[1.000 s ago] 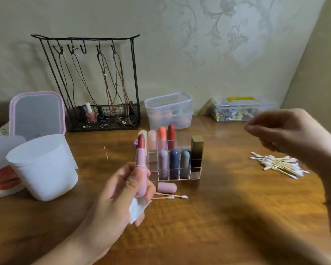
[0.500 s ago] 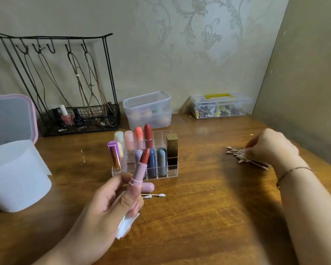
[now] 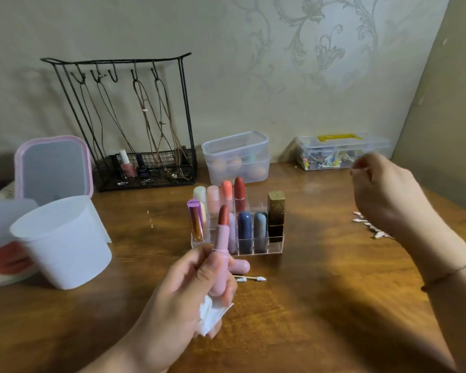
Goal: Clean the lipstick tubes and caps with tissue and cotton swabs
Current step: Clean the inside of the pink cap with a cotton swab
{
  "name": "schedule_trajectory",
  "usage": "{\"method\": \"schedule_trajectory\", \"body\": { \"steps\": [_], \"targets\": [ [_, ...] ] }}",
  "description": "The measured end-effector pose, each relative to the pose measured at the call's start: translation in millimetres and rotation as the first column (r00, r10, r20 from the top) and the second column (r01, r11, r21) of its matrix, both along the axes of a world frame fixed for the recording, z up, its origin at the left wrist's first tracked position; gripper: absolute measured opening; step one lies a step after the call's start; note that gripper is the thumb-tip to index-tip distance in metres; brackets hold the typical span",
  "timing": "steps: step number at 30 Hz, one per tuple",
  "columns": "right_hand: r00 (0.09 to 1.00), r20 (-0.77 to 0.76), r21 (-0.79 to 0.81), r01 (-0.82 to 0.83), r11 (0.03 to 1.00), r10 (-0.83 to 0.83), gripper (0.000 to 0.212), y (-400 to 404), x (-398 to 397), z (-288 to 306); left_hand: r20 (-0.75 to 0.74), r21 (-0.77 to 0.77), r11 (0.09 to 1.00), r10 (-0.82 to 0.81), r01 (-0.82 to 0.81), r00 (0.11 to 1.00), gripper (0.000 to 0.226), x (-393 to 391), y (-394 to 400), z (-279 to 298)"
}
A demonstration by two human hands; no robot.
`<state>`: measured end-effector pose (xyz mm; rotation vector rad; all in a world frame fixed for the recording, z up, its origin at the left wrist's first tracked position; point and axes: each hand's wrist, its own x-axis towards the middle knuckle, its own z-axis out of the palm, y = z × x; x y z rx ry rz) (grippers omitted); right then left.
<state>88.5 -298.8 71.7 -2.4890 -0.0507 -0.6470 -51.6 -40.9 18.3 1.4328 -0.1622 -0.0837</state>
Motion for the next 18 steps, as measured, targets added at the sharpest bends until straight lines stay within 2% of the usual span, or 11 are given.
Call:
{"method": "schedule_trajectory", "body": {
  "steps": [3, 5, 7, 9, 11, 14, 18],
  "targets": [
    [0.946, 0.147, 0.086, -0.302, 0.949, 0.288, 0.013, 42.1, -37.9, 4.2, -0.056, -0.034, 0.999, 0.037, -0.039, 0.998, 0.029, -1.6, 4.6, 2.7],
    [0.855, 0.193, 0.066, -0.501, 0.863, 0.482, 0.013, 65.8, -61.4, -0.7, -0.058, -0.054, 0.997, 0.058, -0.061, 0.997, 0.031, -3.5, 6.0, 4.3],
    [0.765, 0.198, 0.044, -0.632, 0.774, 0.613, 0.016, 82.1, -75.7, -10.7, -0.082, -0.099, 0.989, 0.103, -0.111, 0.991, 0.034, -5.8, 5.1, 5.6],
    [0.705, 0.211, 0.032, -0.698, 0.716, 0.678, 0.018, 92.0, -81.2, -20.9, -0.135, -0.135, 0.975, 0.16, -0.178, 0.978, 0.037, -6.7, 6.9, 4.0],
    [0.674, 0.238, -0.002, -0.719, 0.695, 0.699, 0.013, 96.9, -82.0, -28.2, -0.138, -0.099, 0.975, 0.183, -0.197, 0.973, 0.048, -4.6, 9.2, 2.5],
    [0.665, 0.25, -0.008, -0.726, 0.688, 0.704, 0.01, 100.0, -82.9, -32.2, -0.059, -0.105, 0.987, 0.116, -0.121, 0.992, 0.044, -1.6, 12.7, 1.6],
    [0.629, 0.276, 0.072, -0.768, 0.637, 0.727, 0.013, 100.6, -84.6, -32.4, 0.001, -0.116, 0.993, 0.026, -0.025, 1.0, 0.04, -2.4, 14.9, 1.3]
  ]
}}
